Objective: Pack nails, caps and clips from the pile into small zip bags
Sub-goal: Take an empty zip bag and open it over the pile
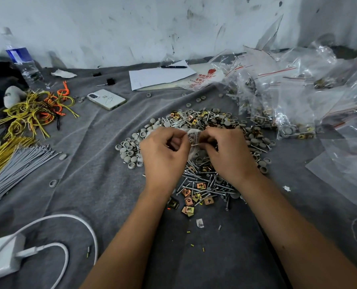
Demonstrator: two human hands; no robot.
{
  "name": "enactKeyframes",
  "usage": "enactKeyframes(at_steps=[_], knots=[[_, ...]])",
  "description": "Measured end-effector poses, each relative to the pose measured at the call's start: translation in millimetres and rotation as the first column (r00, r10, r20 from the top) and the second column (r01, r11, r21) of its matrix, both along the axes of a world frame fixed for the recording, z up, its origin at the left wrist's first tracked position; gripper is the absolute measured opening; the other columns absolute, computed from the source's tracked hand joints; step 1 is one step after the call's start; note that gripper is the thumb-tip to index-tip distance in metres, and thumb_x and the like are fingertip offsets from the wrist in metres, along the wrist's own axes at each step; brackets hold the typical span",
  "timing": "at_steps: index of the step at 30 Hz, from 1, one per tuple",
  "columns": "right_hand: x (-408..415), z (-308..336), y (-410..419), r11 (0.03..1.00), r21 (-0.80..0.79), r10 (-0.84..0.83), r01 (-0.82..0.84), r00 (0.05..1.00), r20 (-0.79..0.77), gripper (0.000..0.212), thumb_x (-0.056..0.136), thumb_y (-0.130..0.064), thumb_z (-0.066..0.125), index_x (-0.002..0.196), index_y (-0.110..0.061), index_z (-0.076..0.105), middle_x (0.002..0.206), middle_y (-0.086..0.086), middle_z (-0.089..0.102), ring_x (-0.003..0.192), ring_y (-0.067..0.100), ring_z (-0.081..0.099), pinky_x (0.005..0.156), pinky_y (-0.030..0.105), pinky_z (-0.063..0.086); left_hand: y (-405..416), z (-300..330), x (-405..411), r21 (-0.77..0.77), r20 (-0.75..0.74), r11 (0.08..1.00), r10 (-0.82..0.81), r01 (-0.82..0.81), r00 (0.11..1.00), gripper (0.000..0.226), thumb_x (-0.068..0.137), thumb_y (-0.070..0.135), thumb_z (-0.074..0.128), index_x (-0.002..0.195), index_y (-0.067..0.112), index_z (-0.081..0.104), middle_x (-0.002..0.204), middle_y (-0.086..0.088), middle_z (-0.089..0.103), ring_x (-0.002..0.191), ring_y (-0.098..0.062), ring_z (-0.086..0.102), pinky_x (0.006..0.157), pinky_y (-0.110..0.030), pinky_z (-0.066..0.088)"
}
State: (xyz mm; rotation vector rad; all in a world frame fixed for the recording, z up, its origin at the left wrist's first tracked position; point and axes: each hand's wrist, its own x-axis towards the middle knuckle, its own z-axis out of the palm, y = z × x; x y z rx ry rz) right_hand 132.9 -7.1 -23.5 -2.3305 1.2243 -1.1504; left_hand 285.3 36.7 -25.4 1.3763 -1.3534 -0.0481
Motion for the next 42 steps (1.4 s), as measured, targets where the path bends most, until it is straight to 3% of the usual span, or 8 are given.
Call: enactKeyframes(at_steps=[3, 12, 18, 22, 26, 32, 37, 42], knots=[[0.6, 2.3, 0.7, 0.996, -0.084, -0.038, 0.037, 0.999, -0.012, 0.014, 0.086, -0.012, 0.079, 0.100, -0.013, 0.078, 0.097, 0.000, 0.070, 0.094, 0.016, 0.063, 0.081, 0.031, 0.054, -2.0, -1.5, -0.5, 0.039, -0.040, 0.999, -0.034, 0.035, 0.999, 0.008, 0.084, 0.008, 0.079, 0.079, 0.015, 0.079, 0.069, 0.005, 0.068, 0.064, -0.014, 0.062, 0.063, -0.038, 0.055], [7.2, -4.6, 1.9, 0.994, -0.088, 0.056, -0.067, 0.991, -0.121, 0.015, 0.088, -0.018, 0.076, 0.102, -0.016, 0.081, 0.108, 0.005, 0.057, 0.108, 0.021, 0.045, 0.088, 0.037, 0.047, -5.0, -4.0, -2.2, 0.031, -0.186, 1.000, 0.004, 0.002, 0.983, 0.012, 0.083, 0.003, 0.076, 0.081, 0.013, 0.079, 0.068, 0.006, 0.071, 0.060, -0.007, 0.064, 0.058, -0.020, 0.050], [1.4, 1.5, -1.3, 0.999, -0.030, 0.040, -0.039, 0.999, 0.025, 0.014, 0.091, -0.021, 0.076, 0.103, -0.015, 0.076, 0.103, -0.002, 0.060, 0.102, 0.012, 0.053, 0.090, 0.025, 0.045, -6.6, -3.2, 5.2, 0.040, -0.286, 0.996, 0.086, -0.078, 0.954, 0.023, 0.084, 0.005, 0.073, 0.074, 0.026, 0.075, 0.062, 0.008, 0.068, 0.056, -0.003, 0.059, 0.056, -0.018, 0.046], [0.8, -1.4, 0.6, 0.994, 0.105, 0.067, -0.031, 0.931, -0.358, 0.036, 0.090, -0.054, 0.067, 0.100, -0.020, 0.073, 0.097, -0.004, 0.059, 0.101, 0.015, 0.044, 0.088, 0.037, 0.044, -7.9, -3.2, 7.6, 0.045, -0.334, 0.993, 0.118, -0.109, 0.935, 0.022, 0.085, 0.007, 0.072, 0.074, 0.026, 0.074, 0.062, 0.005, 0.068, 0.056, -0.005, 0.059, 0.056, -0.022, 0.048], [4.8, 2.2, 4.2, 0.978, 0.198, 0.156, -0.071, 0.876, -0.456, 0.031, 0.087, -0.063, 0.066, 0.089, -0.033, 0.061, 0.095, -0.007, 0.049, 0.106, 0.017, 0.039, 0.092, 0.041, 0.044, -7.2, -3.6, 6.8, 0.033, -0.320, 0.994, 0.110, -0.105, 0.941, 0.020, 0.084, 0.006, 0.072, 0.074, 0.024, 0.075, 0.062, 0.006, 0.068, 0.057, -0.005, 0.059, 0.056, -0.023, 0.048], [6.9, 0.7, 4.4, 0.974, 0.185, 0.191, -0.129, 0.908, -0.372, 0.014, 0.091, -0.042, 0.072, 0.092, -0.029, 0.065, 0.096, -0.011, 0.054, 0.102, 0.014, 0.041, 0.094, 0.043, 0.043, -7.4, -2.8, 7.1, 0.037, -0.319, 0.994, 0.110, -0.104, 0.941, 0.026, 0.085, 0.007, 0.072, 0.073, 0.029, 0.073, 0.062, 0.007, 0.069, 0.057, -0.005, 0.061, 0.056, -0.022, 0.050], [1.0, 1.8, 1.2, 0.983, 0.160, 0.098, -0.092, 0.995, -0.029, 0.001, 0.096, -0.020, 0.070, 0.096, -0.021, 0.070, 0.082, -0.019, 0.062, 0.078, -0.006, 0.059, 0.068, 0.008, 0.040, -7.8, -2.6, 6.0, 0.078, -0.315, 0.992, 0.116, -0.096, 0.942, 0.020, 0.085, 0.007, 0.073, 0.075, 0.023, 0.075, 0.062, 0.008, 0.068, 0.058, -0.004, 0.061, 0.060, -0.025, 0.051], [1.0, 4.6, 1.8, 0.987, 0.149, 0.046, -0.056, 0.996, 0.071, 0.017, 0.096, -0.013, 0.070, 0.109, -0.017, 0.079, 0.095, -0.015, 0.071, 0.086, -0.017, 0.058, 0.077, -0.001, 0.040, -8.2, -3.3, 5.0, 0.121, -0.273, 0.991, 0.084, -0.052, 0.958, 0.019, 0.085, 0.007, 0.075, 0.077, 0.023, 0.077, 0.062, 0.010, 0.069, 0.057, -0.001, 0.062, 0.058, -0.017, 0.048]])
